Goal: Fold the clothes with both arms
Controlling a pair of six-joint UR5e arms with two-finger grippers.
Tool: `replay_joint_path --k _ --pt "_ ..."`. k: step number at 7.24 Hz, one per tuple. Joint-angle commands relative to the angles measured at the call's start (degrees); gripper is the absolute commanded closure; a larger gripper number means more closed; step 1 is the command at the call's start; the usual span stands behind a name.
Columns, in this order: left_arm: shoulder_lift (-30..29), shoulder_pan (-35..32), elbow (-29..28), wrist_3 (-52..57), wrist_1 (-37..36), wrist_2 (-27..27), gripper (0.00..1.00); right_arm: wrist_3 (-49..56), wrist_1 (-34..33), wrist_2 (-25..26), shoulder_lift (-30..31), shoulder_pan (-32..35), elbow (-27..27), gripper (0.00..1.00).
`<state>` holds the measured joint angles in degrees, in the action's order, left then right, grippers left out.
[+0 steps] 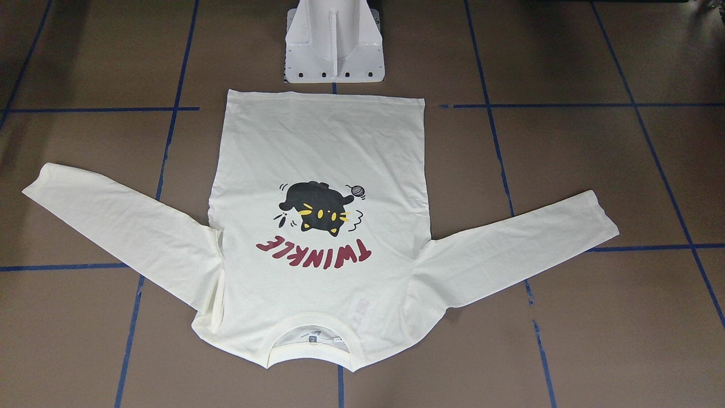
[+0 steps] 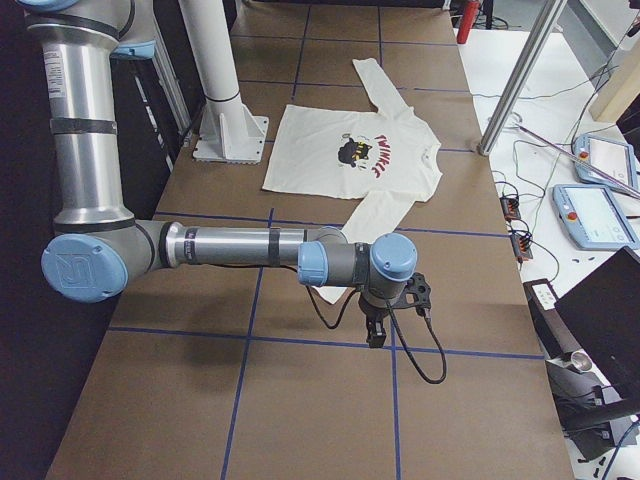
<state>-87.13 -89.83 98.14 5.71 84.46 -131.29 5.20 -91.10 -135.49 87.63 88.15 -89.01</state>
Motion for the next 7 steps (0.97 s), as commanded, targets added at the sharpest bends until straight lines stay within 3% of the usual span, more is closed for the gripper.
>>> replay_joint_path --k 1,5,7 --pt "-0.23 0.00 0.12 -0.09 0.00 -0.02 0.00 -0.54 -0.04 -0.03 -0.69 0.00 -0.02 0.00" --pt "-2.85 0.00 -0.05 -0.18 5.62 -0.28 0.00 -0.89 3.56 -0.55 -1.67 -0.09 1.02 0.00" --pt "-2.86 0.09 0.92 -0.18 7.11 -1.07 0.00 -3.68 13.25 -0.74 1.47 -1.92 2.08 0.00"
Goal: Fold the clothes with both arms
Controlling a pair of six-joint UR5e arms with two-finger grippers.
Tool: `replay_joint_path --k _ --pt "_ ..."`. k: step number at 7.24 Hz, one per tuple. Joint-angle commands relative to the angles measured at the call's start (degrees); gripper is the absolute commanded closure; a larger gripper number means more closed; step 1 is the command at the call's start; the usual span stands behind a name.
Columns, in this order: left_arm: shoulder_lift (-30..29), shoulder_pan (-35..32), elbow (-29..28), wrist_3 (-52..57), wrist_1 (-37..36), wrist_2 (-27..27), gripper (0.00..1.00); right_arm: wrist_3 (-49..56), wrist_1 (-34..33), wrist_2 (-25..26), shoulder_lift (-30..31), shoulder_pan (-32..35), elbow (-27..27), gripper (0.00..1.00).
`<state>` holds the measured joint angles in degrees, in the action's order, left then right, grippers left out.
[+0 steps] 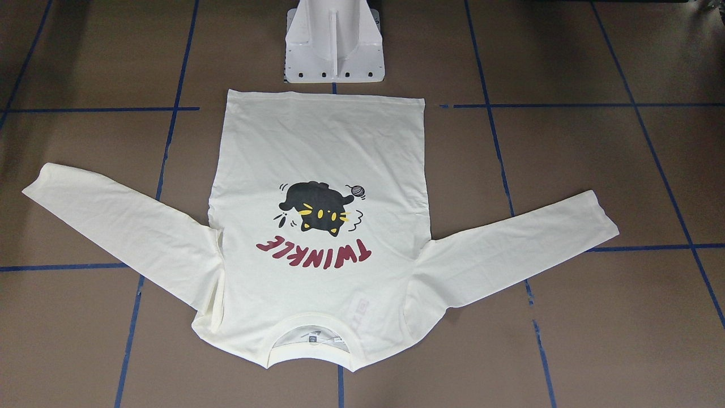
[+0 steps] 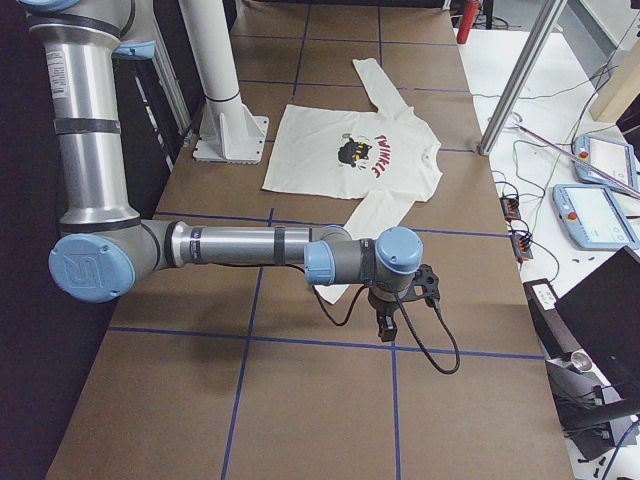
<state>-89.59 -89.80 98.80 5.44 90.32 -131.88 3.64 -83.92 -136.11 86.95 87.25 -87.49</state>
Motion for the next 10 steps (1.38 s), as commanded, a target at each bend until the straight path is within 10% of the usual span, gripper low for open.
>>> replay_joint_path --k 1,3,10 --pt "-0.23 -0.02 -0.35 -0.16 4.48 -0.66 0.00 -12.76 13.44 0.23 3.73 -4.33 0.56 0.00" --pt "-0.14 -0.02 -2.20 -0.25 5.04 -0.58 0.00 -32.65 28.14 0.58 6.37 -13.02 -0.13 0.00" --pt "1.26 -0.02 -5.37 0.28 9.70 -3.03 0.00 -42.93 28.54 10.34 13.51 -28.35 -7.18 0.00"
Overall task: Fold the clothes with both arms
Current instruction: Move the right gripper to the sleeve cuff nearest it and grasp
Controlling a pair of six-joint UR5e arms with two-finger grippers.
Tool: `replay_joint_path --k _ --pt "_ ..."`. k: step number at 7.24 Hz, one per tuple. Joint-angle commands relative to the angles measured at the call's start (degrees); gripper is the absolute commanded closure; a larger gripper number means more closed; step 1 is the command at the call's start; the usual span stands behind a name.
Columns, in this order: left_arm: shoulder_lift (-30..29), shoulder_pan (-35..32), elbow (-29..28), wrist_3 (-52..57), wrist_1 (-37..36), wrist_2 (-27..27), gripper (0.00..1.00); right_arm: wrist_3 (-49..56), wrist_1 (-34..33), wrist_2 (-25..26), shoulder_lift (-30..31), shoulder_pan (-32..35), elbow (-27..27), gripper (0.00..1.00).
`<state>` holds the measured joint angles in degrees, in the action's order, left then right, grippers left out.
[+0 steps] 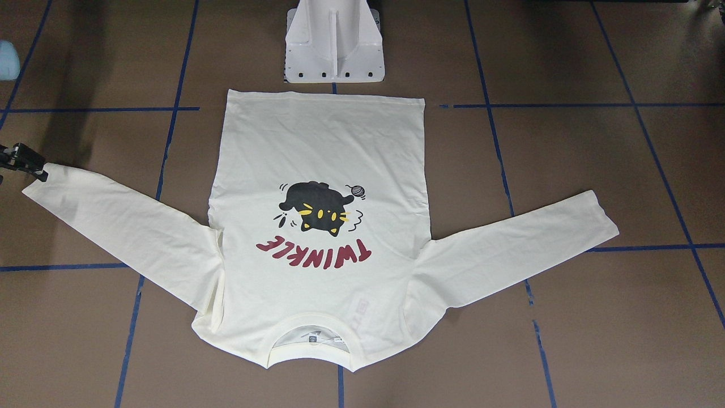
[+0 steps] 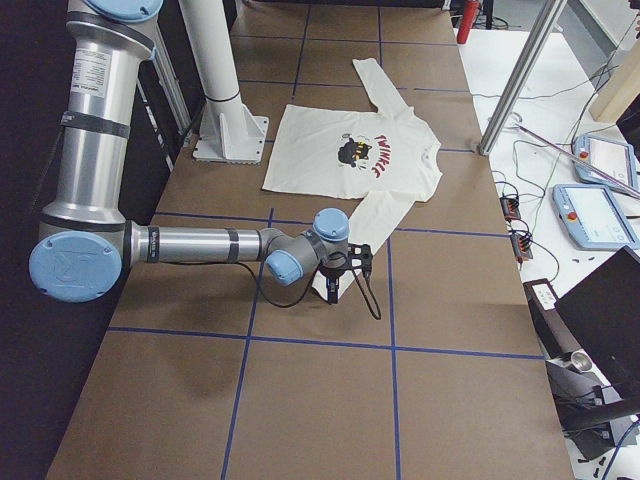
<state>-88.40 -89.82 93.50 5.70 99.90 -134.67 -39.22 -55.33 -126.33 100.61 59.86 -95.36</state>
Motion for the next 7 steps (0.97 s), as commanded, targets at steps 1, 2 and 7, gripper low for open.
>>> replay_joint_path --k 1,2,7 --pt "0.07 0.00 -0.16 0.01 0.12 -0.25 0.00 -0.06 -0.04 0.56 -0.41 -1.85 0.88 0.00" --pt "0.07 0.00 -0.16 0.01 0.12 -0.25 0.00 -0.06 -0.04 0.30 -0.41 -2.64 1.14 0.00" --pt "0.07 0.00 -0.25 0.01 1.26 -0.25 0.00 -0.06 -0.04 -0.32 -0.41 -4.75 2.81 0.00"
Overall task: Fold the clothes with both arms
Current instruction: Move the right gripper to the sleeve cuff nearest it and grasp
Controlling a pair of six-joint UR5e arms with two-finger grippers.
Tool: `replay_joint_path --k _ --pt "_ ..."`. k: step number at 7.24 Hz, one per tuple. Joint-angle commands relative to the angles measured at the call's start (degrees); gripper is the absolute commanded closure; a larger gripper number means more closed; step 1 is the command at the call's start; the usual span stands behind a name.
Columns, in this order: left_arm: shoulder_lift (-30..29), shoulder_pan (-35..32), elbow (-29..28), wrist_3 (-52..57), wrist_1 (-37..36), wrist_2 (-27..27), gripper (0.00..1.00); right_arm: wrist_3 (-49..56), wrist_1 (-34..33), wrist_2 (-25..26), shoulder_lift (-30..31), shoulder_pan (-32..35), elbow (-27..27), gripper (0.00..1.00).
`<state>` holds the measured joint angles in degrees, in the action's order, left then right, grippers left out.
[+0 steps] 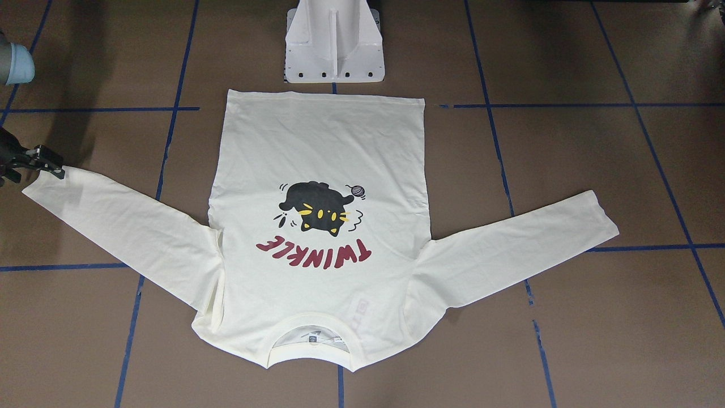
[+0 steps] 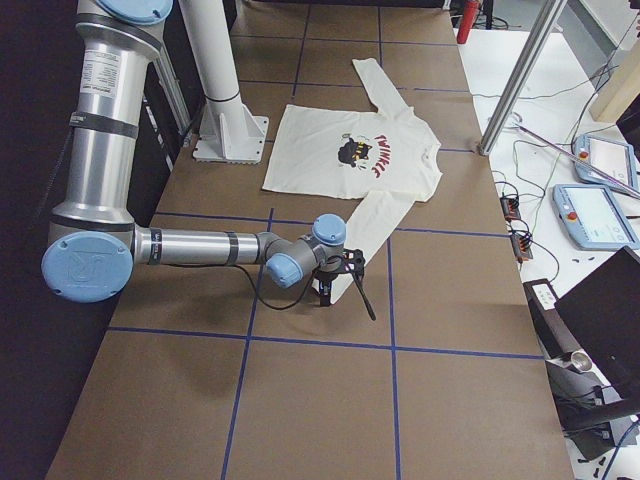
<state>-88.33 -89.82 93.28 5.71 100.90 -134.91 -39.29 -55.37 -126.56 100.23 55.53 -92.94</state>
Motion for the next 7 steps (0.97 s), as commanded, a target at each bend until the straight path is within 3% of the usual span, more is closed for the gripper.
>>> replay_joint_path --k 1,2,4,5,7 --pt "0.00 0.00 0.06 0.00 0.26 0.00 0.00 0.00 0.00 -0.18 0.05 -0.42 0.48 0.02" --pt "0.00 0.00 0.06 0.00 0.26 0.00 0.00 0.00 0.09 -0.18 0.05 -0.42 1.09 0.15" --pt "0.00 0.00 0.06 0.00 0.35 0.00 0.00 0.00 0.09 -1.22 -0.03 -0.42 1.18 0.67" --pt "0.00 0.00 0.06 0.09 0.35 0.00 0.00 0.09 0.18 -1.41 -0.04 -0.42 0.92 0.83" --pt "0.00 0.00 0.06 0.09 0.35 0.00 0.00 0.09 0.18 -2.80 -0.21 -0.24 0.30 0.90"
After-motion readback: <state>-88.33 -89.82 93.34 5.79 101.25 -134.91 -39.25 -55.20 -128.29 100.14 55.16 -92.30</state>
